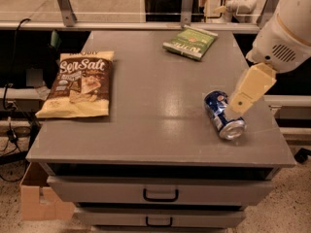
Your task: Place pepsi can upright
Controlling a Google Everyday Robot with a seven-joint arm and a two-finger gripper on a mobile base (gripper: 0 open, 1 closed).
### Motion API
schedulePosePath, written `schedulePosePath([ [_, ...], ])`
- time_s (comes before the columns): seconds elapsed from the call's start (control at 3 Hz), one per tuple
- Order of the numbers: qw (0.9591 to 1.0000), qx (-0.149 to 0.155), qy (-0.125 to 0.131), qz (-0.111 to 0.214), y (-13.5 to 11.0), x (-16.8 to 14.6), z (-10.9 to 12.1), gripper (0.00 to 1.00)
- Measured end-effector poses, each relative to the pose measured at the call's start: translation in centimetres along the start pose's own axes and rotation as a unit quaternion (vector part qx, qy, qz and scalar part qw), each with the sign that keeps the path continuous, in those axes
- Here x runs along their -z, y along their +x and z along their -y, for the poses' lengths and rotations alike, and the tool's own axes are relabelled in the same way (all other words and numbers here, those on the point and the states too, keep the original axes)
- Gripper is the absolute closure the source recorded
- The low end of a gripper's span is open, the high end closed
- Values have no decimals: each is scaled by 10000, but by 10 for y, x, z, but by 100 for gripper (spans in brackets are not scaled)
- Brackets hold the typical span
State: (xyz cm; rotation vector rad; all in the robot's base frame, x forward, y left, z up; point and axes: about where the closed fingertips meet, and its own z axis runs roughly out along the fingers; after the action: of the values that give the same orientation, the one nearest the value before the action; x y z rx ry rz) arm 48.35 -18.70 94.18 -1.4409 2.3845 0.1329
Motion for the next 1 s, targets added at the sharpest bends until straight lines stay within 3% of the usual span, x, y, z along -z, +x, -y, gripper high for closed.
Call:
schedulePosePath([
  [0.33, 9969, -773, -95, 101, -14, -26, 10, 0],
  [0.67, 9871, -1599, 45, 7, -14, -50, 23, 0],
  [1.0, 9711, -2350, 203, -360, -7, -86, 28, 0],
])
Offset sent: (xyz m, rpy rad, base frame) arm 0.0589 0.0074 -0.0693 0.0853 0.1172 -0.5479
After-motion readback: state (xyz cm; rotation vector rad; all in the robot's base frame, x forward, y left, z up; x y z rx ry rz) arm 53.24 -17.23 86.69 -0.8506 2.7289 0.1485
